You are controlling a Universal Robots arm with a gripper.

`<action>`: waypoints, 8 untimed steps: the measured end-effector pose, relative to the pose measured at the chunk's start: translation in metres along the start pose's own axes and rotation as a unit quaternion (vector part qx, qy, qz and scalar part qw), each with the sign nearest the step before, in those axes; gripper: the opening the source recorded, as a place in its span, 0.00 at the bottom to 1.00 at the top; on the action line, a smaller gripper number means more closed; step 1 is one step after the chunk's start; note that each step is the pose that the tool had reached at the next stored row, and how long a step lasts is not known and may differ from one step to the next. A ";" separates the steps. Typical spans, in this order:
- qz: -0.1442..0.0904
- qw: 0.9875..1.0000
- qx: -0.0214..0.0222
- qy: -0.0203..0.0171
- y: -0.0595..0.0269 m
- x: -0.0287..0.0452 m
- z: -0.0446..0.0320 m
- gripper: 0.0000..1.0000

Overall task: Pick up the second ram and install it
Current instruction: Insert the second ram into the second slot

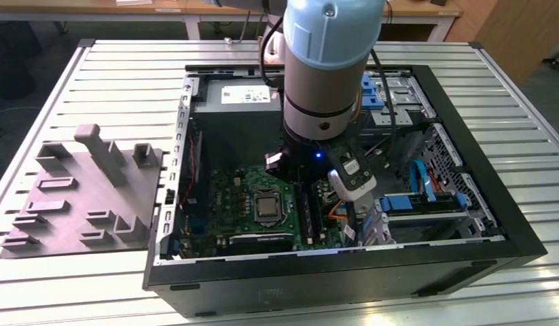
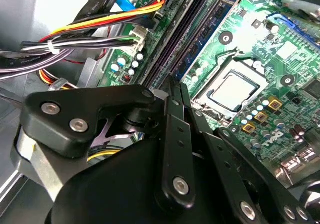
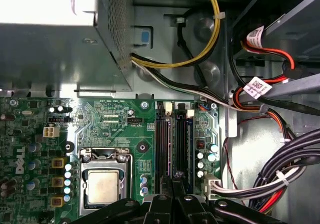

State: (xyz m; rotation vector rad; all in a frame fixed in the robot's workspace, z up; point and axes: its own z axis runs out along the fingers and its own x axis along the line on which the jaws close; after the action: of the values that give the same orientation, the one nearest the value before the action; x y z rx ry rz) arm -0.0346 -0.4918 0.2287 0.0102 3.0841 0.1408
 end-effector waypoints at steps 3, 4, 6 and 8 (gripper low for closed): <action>0.000 1.000 0.000 0.000 0.0001 0.0001 0.0003 0.12; 0.000 1.000 0.000 0.000 0.0001 0.0001 0.0005 0.12; 0.000 1.000 0.000 0.000 0.0001 0.0001 0.0005 0.12; 0.000 1.000 0.000 0.000 0.0001 0.0002 0.0005 0.12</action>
State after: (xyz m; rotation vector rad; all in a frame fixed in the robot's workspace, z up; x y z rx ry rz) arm -0.0347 -0.4916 0.2282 0.0102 3.0841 0.1408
